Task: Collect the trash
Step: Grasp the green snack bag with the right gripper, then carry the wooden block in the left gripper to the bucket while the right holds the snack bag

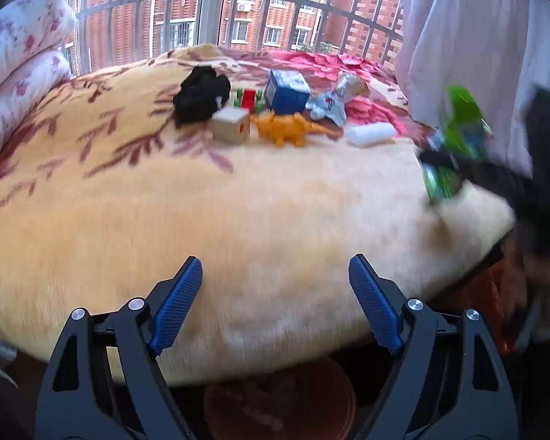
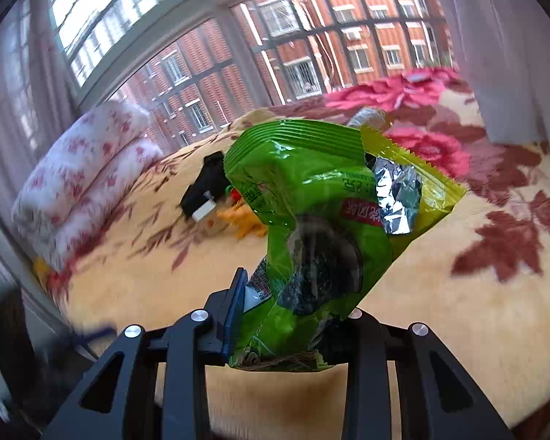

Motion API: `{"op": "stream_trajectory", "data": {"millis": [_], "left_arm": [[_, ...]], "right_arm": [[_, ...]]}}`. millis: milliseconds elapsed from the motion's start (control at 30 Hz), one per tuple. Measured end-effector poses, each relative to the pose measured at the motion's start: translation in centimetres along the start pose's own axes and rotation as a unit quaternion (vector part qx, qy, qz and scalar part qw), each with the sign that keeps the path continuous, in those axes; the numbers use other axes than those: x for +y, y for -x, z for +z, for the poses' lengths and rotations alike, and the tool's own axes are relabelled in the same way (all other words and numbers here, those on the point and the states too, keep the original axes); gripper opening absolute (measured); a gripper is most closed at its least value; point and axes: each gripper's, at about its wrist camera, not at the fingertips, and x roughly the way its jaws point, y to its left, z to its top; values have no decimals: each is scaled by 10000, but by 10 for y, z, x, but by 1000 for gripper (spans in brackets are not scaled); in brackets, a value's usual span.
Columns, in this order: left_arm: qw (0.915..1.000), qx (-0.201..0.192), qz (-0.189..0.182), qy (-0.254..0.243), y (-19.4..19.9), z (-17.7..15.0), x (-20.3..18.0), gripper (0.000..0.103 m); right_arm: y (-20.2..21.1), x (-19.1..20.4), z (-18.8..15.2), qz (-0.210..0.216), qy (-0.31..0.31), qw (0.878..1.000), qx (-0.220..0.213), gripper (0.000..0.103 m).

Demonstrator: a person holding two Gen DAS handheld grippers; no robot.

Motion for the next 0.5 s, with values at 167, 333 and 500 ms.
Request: {"op": "stream_trajectory", "data": {"millis": [167,333,500], "left_arm": [[9993,114,266,-255,-36,59,5,80],[9972,564,460,-142,-92,104,26,80],[9936,884,696,128,-135,122,53,80]], "right_arm": [[16,12,-30,23,151,9994,-325,33],[26,10,-44,75,82,9989,-450,33],[31,11,-43,66,162,9987,-489,33]]}}
